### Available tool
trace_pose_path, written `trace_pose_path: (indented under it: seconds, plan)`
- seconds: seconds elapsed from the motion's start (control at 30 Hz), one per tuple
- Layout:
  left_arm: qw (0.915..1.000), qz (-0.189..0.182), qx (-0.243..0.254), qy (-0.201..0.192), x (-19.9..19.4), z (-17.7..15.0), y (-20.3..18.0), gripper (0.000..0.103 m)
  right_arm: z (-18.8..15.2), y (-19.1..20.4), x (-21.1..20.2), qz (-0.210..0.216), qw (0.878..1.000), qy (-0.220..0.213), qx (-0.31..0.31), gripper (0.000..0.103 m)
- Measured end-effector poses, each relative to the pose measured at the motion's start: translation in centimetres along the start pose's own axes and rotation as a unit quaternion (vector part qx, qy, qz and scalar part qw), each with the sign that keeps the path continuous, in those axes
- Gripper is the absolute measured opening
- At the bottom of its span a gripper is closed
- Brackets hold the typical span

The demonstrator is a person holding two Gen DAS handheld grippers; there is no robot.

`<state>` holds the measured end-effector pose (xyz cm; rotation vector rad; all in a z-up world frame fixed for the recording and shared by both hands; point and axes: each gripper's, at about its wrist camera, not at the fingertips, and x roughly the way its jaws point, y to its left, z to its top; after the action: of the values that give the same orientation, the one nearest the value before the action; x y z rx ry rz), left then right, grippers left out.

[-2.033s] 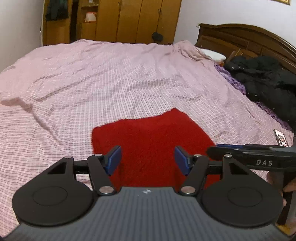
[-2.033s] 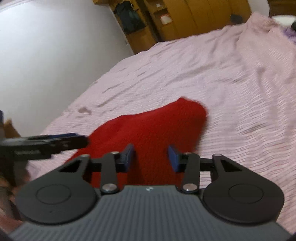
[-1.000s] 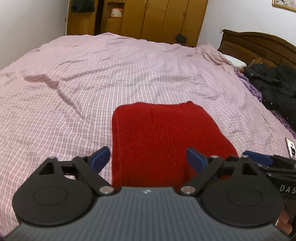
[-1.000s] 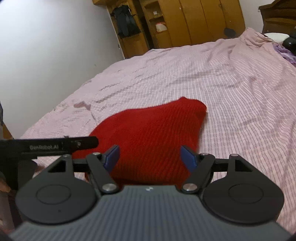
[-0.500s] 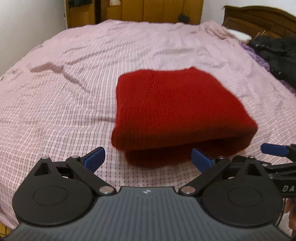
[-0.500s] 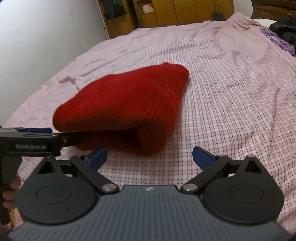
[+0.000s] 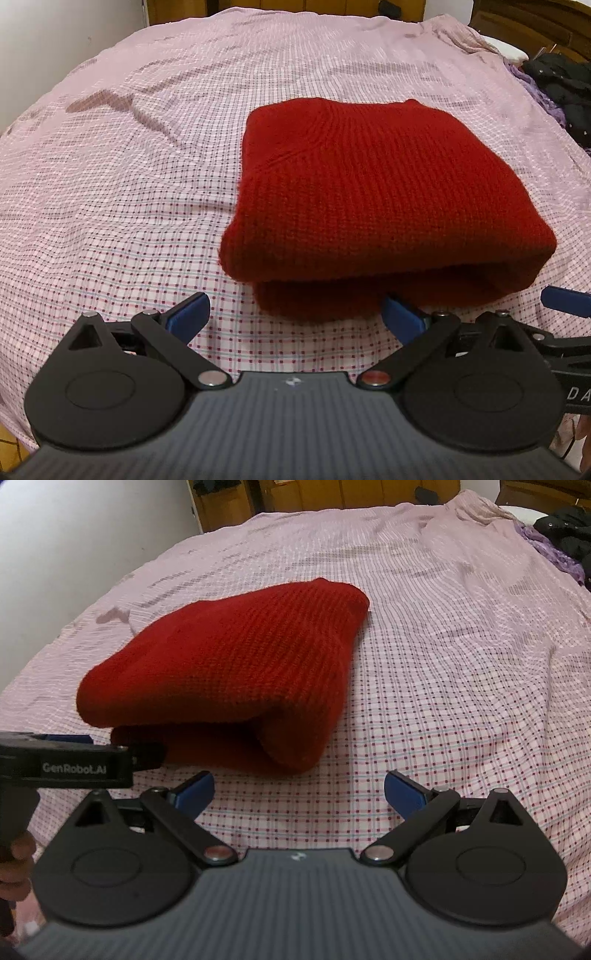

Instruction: Fold small clothes

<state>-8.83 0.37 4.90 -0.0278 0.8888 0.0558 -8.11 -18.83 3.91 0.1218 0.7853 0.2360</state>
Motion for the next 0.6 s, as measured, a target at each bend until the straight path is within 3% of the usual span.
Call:
trace_pose_path:
  seconds: [0.6]
  plan:
    - [0.9998, -0.006, 0.021, -0.002, 0.20, -0.10, -0.86, 0.102, 0.36, 0.13, 0.45, 0.000, 1.000, 0.002, -0.003, 0.100]
